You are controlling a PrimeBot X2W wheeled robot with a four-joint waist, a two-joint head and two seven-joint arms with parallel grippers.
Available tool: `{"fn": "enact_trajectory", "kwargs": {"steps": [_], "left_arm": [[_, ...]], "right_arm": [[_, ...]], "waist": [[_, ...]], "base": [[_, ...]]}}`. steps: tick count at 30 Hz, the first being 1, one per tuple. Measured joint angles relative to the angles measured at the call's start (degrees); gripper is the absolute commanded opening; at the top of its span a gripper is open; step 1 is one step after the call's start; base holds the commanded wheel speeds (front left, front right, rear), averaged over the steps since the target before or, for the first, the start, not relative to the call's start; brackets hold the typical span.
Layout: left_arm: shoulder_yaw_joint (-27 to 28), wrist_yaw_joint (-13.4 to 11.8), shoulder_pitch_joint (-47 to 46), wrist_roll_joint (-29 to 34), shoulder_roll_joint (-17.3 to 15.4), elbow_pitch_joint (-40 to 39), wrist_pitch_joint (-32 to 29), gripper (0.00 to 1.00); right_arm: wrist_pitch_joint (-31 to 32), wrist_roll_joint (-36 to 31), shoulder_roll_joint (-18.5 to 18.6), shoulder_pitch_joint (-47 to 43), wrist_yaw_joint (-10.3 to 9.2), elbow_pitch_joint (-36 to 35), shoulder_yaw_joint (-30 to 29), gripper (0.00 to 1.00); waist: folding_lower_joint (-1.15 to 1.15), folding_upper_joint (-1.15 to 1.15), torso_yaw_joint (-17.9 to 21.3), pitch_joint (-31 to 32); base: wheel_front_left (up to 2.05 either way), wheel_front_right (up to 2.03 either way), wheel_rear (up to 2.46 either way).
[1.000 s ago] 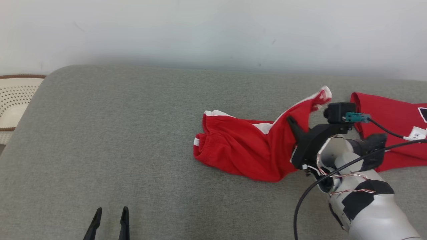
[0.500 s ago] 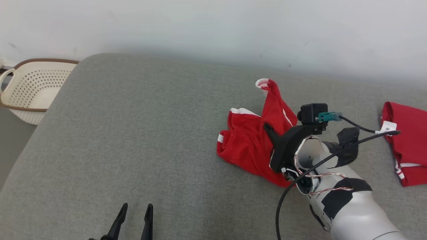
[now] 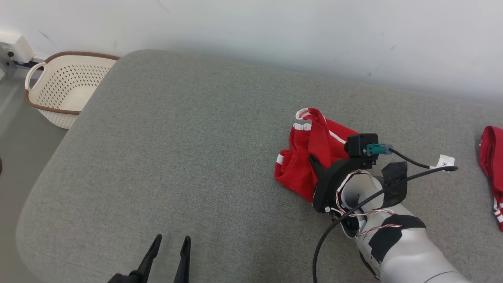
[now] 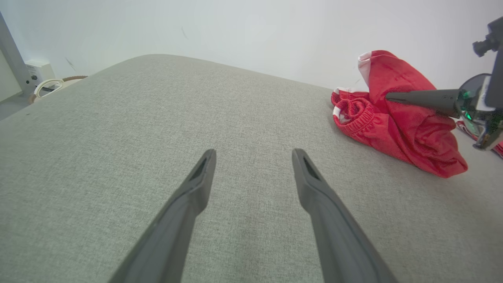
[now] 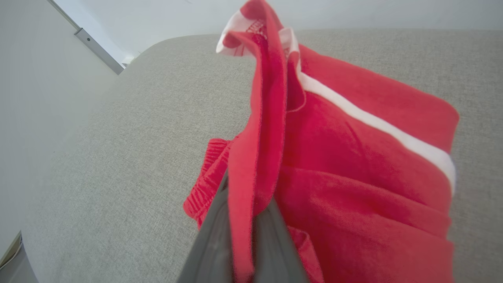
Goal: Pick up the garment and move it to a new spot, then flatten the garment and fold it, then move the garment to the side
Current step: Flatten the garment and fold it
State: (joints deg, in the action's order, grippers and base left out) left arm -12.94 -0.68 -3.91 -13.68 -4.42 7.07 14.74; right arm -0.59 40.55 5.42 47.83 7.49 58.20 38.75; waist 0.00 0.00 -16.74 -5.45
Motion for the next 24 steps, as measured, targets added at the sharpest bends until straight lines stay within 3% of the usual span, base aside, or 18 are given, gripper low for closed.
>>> {"fn": "enact_trajectory", "kwargs": {"steps": [1,11,16,24], "left_arm": [[0.16,0.02,-0.03,-0.08,-0.03,0.18,0.0,1.0],[2.29,-1.01,1.35,-0.33,-0.77,-0.29,0.04,1.0],[3.0,-1.89,3.16,-0.33,-1.12,-1.76,0.2,1.0],[3.52,-2.23,4.24,-0.41,-1.55,-3.28,0.2,1.0]], "right_arm": [[-0.54,0.12,-0.16,0.08,0.0,0.16,0.11,1.0],[-7.25,4.9,0.43,-0.69,0.0,-5.78,1.47,1.0],[-9.91,6.09,5.05,-2.25,0.0,-10.28,0.86,1.0],[-11.34,6.24,11.84,-6.61,0.0,-11.06,-3.64,1.0]], "waist": [[0.0,0.0,-0.05,-0.05],[0.0,0.0,2.34,1.58],[0.0,0.0,4.16,2.59],[0.0,0.0,5.96,3.21]], "base": [[0.0,0.0,0.0],[0.0,0.0,0.0],[0.0,0.0,0.0],[0.0,0.0,0.0]]}}
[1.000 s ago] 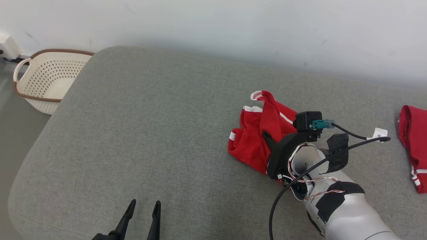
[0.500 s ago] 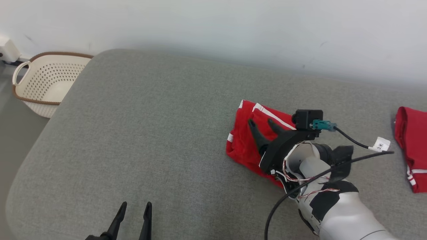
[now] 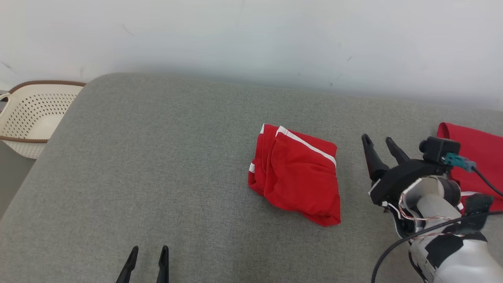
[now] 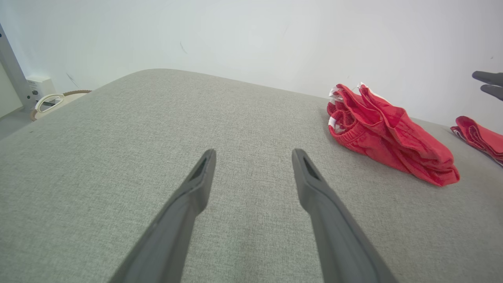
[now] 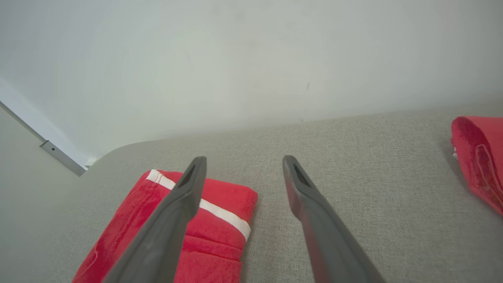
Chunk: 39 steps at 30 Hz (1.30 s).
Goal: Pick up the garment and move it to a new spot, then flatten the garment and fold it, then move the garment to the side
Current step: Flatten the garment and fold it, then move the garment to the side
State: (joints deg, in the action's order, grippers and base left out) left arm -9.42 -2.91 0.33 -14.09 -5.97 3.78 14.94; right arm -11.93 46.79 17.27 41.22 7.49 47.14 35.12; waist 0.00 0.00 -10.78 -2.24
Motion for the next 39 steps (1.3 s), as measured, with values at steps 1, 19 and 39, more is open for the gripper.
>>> {"fn": "enact_trajectory", "kwargs": {"steps": [1,19,39], "left_arm": [[0.04,-0.07,0.12,-0.01,-0.02,-0.09,0.0,1.0],[-0.8,-0.14,0.05,-0.09,-0.82,-0.47,-0.01,1.0],[-1.38,0.09,-1.42,-0.45,-0.67,0.32,-0.01,1.0]], "right_arm": [[-0.13,-0.11,0.4,-0.6,0.0,0.02,-0.38,1.0],[5.97,-0.52,-4.14,-2.09,0.0,7.1,-2.05,1.0],[10.12,1.59,-7.47,2.97,0.0,17.45,-0.51,0.47]], "waist": [[0.0,0.0,0.08,-0.02],[0.0,0.0,-0.92,-1.03],[0.0,0.0,-5.27,-4.13]], "base": [[0.0,0.0,0.0],[0.0,0.0,0.0],[0.0,0.0,0.0]]}}
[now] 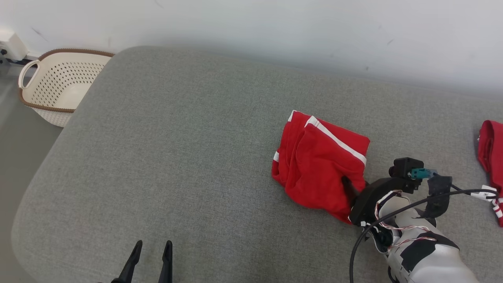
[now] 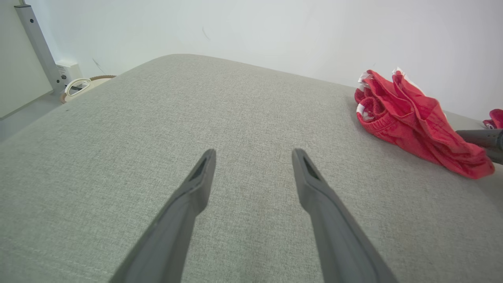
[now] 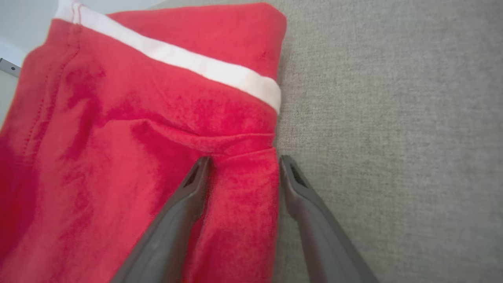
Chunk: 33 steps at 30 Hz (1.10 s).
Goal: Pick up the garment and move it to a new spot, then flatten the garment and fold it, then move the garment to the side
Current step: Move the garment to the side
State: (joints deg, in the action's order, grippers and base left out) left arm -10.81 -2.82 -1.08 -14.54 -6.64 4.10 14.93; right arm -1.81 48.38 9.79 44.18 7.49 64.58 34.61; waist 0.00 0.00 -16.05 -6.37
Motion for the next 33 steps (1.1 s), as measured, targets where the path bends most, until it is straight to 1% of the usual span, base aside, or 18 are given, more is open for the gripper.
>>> {"fn": "enact_trajectory", "kwargs": {"steps": [1,2,7,12,21,28,33], "left_arm": [[0.02,-0.07,-0.03,-0.01,0.03,0.03,0.0,1.0],[0.04,-0.08,-0.05,-0.05,0.11,0.08,0.0,1.0],[0.85,-0.32,-0.05,-0.25,0.16,0.23,0.01,1.0],[1.4,-0.32,0.02,-0.22,0.05,-0.18,0.01,1.0],[1.68,-0.18,0.05,0.04,-0.6,-1.38,0.01,1.0],[2.04,0.2,-1.99,0.49,-1.98,-2.75,0.01,1.0],[2.08,0.11,-2.94,0.89,-2.91,-4.49,-0.8,1.0]], "right_arm": [[0.31,0.11,0.02,0.1,0.0,-0.01,0.26,0.11],[0.29,0.13,0.08,0.19,0.0,-0.12,0.55,0.0],[-1.11,0.01,0.4,0.59,0.0,-1.86,3.11,0.0],[-1.35,-0.74,2.4,0.87,0.0,-5.45,7.14,0.0],[1.45,-3.09,9.43,4.2,0.0,-12.67,15.16,0.0],[4.32,-3.46,15.15,9.19,0.0,-16.47,19.19,0.0],[6.59,-2.53,19.58,13.33,0.0,-18.57,21.45,0.0]], "waist": [[0.0,0.0,-0.04,-0.17],[0.0,0.0,-0.07,-0.33],[0.0,0.0,1.21,-0.49],[0.0,0.0,3.72,-0.04],[0.0,0.0,10.55,-0.1],[0.0,0.0,15.91,-1.92],[0.0,0.01,18.48,-4.26]], "base": [[0.0,0.0,0.0],[0.0,0.0,0.0],[0.0,0.0,0.0],[0.0,0.0,0.0],[0.0,0.0,0.0],[0.0,0.0,0.0],[0.0,0.0,0.0]]}}
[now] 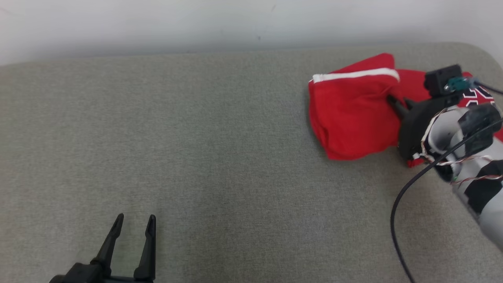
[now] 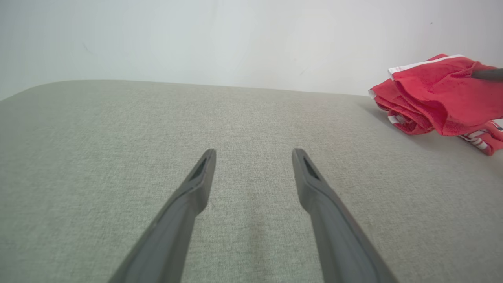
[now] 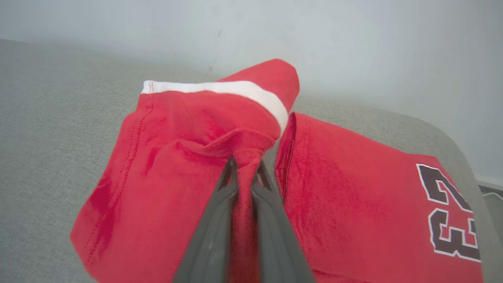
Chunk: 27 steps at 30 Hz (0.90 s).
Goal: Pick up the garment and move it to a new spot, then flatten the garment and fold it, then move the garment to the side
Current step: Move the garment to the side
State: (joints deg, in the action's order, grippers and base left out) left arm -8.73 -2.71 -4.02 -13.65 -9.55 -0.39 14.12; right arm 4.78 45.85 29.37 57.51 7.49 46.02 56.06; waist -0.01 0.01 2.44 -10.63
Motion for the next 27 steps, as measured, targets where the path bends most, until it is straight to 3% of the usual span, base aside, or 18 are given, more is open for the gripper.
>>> {"fn": "enact_trajectory", "kwargs": {"steps": [18,27], "left_arm": [[2.02,-0.83,-1.66,0.09,-4.01,-7.6,-2.45,1.0],[2.57,-1.14,-1.97,0.18,-5.55,-10.82,-3.52,1.0]], "right_arm": [[6.42,5.67,13.51,9.01,0.02,-3.07,5.05,0.0],[6.24,5.95,16.39,11.76,0.03,-1.9,6.32,0.0]], "waist": [[0.0,0.0,4.06,-8.01],[0.0,0.0,5.28,-11.24]], "base": [[0.0,0.0,0.0],[0.0,0.0,0.0]]}}
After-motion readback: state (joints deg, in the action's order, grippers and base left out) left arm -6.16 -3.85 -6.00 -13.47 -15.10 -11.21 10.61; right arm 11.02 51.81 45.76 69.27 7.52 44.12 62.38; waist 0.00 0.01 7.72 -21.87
